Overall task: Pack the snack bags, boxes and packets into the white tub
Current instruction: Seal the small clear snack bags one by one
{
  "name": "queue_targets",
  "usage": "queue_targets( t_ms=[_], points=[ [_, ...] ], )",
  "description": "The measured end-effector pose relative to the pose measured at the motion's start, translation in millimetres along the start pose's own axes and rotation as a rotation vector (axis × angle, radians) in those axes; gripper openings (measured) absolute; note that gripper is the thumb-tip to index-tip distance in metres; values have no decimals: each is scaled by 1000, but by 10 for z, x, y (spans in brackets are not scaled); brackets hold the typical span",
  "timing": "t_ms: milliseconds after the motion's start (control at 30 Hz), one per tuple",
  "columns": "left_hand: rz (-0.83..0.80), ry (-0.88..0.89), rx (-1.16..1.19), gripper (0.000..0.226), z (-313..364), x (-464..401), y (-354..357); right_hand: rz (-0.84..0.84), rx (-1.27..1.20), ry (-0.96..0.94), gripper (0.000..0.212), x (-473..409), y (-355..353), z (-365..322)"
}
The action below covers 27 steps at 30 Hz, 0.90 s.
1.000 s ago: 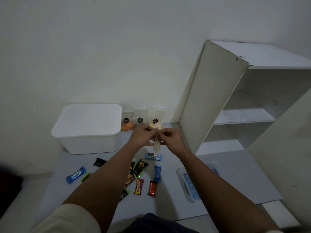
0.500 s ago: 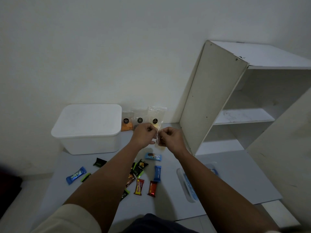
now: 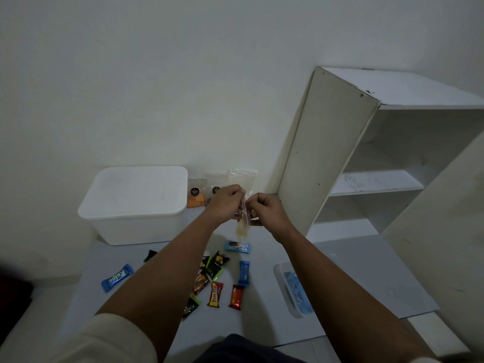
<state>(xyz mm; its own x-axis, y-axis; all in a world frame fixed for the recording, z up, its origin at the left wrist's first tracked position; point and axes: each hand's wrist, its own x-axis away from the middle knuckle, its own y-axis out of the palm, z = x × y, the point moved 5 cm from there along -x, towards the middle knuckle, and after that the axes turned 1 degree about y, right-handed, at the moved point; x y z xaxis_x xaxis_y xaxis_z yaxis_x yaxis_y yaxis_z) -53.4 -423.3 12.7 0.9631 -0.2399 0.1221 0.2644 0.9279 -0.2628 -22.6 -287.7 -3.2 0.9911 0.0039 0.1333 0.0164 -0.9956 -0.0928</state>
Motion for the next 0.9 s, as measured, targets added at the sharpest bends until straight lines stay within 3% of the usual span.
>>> queue_targets(
  t_ms=[267, 567, 833, 900],
  points=[
    [-66, -79, 109, 22, -94, 45, 70, 62, 5, -106, 17, -40, -79, -60],
    [47, -46, 29, 23, -121, 33, -38, -83, 35, 86, 18, -50, -50, 51],
    [-18, -138, 71, 18, -234, 94, 17, -29, 66, 46, 10, -48, -62, 77],
    [67, -82, 22, 19, -228, 73, -49, -3, 41, 72, 10, -51, -85, 112]
  ],
)
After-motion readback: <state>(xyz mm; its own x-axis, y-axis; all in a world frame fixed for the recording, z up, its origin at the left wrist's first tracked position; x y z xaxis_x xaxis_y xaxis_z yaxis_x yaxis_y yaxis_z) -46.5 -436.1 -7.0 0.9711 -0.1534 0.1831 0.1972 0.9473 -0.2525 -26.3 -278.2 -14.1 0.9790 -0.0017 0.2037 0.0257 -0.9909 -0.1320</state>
